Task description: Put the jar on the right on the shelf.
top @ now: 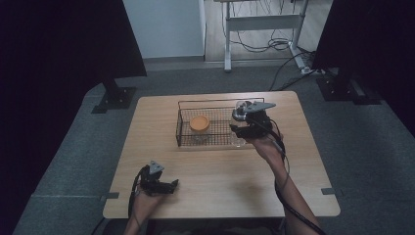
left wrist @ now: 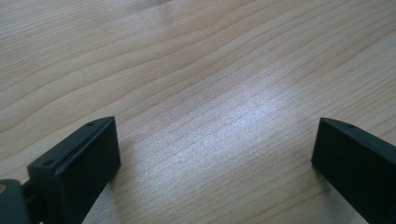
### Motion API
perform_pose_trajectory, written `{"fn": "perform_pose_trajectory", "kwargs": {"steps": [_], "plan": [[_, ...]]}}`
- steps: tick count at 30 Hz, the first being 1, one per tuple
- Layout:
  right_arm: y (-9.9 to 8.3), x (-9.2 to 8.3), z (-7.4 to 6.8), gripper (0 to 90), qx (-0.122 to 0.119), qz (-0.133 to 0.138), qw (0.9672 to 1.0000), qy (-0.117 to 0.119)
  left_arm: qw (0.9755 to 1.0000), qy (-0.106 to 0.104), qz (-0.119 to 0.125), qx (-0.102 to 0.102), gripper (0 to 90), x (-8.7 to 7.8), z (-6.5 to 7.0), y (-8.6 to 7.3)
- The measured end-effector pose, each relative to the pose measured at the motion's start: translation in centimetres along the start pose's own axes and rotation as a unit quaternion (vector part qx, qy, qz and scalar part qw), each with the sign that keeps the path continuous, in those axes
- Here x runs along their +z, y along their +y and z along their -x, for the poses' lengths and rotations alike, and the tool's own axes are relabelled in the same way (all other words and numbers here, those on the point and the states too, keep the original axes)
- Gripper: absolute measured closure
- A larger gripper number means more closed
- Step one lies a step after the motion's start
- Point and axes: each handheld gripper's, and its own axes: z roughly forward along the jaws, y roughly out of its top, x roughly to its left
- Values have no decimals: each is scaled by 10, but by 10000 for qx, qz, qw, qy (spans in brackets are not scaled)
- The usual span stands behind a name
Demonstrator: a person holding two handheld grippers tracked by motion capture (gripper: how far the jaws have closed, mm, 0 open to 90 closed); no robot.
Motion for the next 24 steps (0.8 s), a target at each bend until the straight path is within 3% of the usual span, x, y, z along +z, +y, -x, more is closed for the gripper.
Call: {"fn": "perform_pose_trajectory", "kwargs": {"steps": [24], "plan": [[19,29,30,310,144,-4,9994,-314,10000,0,-10,10,8,0,0,0]]}}
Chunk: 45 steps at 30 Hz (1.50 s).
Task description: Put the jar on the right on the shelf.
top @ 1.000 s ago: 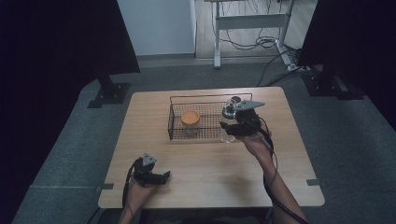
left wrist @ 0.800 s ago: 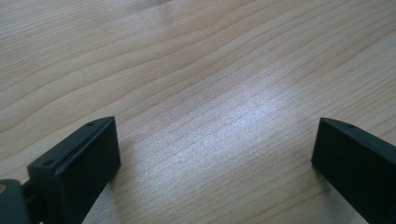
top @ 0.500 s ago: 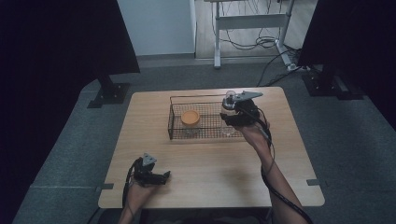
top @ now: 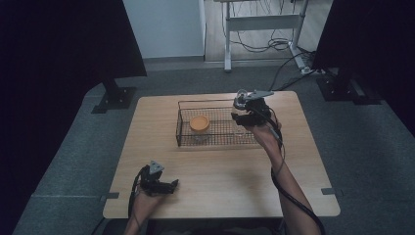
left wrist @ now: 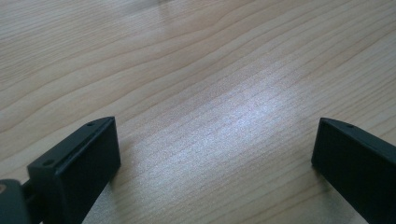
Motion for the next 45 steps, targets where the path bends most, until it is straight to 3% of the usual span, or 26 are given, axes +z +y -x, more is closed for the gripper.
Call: {"fn": "perform_pose_trajectory", "kwargs": {"steps": [16,28,37,45], "plan": [[2,29,8,310,24,-41,9999,-150,10000,-14,6,-6,8,0,0,0],[-9,50,11,310,108,-94,9995,-274,10000,-13,8,-7,8,0,0,0],[-17,64,12,309,43,-189,9994,-300,10000,-13,5,-5,8,0,0,0],[-26,74,13,309,172,-222,9991,-313,10000,-12,7,-6,8,0,0,0]]}}
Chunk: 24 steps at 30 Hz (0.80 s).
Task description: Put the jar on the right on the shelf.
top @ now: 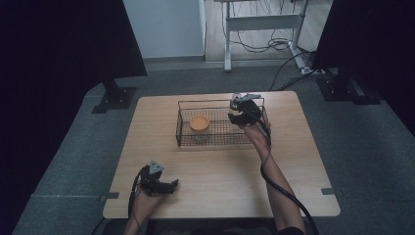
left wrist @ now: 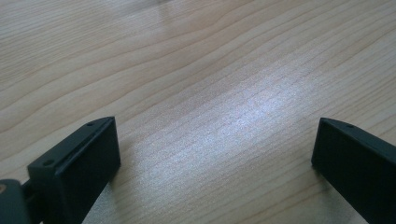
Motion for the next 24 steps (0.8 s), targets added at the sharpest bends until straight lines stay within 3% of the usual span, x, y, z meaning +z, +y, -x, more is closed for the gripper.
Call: {"fn": "perform_pose_trajectory", "kwargs": {"steps": [18,24], "plan": [[-14,14,0,309,41,-122,9999,8,10000,0,-5,6,7,0,0,0],[-17,14,6,308,253,-90,9996,68,10000,1,-4,6,8,0,0,0]]}}
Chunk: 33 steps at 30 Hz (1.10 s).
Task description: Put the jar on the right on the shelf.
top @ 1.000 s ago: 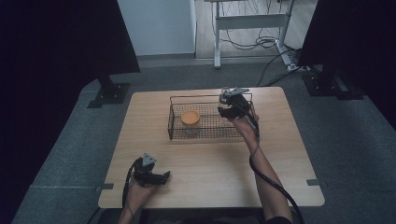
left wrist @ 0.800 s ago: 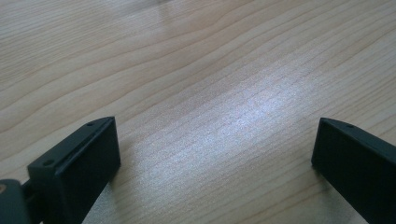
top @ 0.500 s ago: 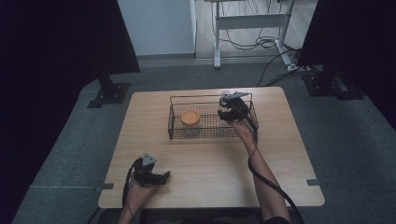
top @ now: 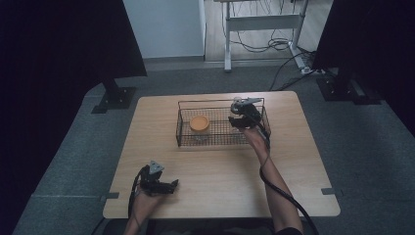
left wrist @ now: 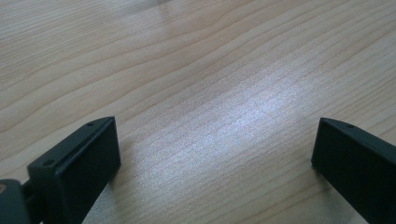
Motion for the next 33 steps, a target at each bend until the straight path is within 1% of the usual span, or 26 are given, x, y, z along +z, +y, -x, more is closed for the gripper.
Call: {"fn": "perform_pose_trajectory", "kwargs": {"steps": [3,6,9,10,12,15,19,24,33], "plan": [[0,0,3,305,88,-4,10000,41,10000,-1,1,-1,7,0,0,0],[0,0,4,299,107,-11,9999,81,10000,-1,-2,2,8,0,0,0],[0,1,3,270,102,-21,9999,74,10000,-1,0,0,8,0,0,0],[0,1,3,250,85,-45,9999,67,10000,0,0,1,8,0,0,0],[0,2,3,178,47,-106,9999,74,10000,0,1,-1,7,0,0,0],[-1,2,3,108,-3,-62,10000,28,10000,0,0,0,8,0,0,0],[-1,1,4,45,91,-12,9999,86,10000,-1,0,0,8,0,0,0],[-1,-4,4,34,120,54,9999,68,10000,0,0,-1,8,0,0,0],[2,-15,1,39,-55,126,9999,52,10000,-1,0,-1,8,0,0,0]]}}
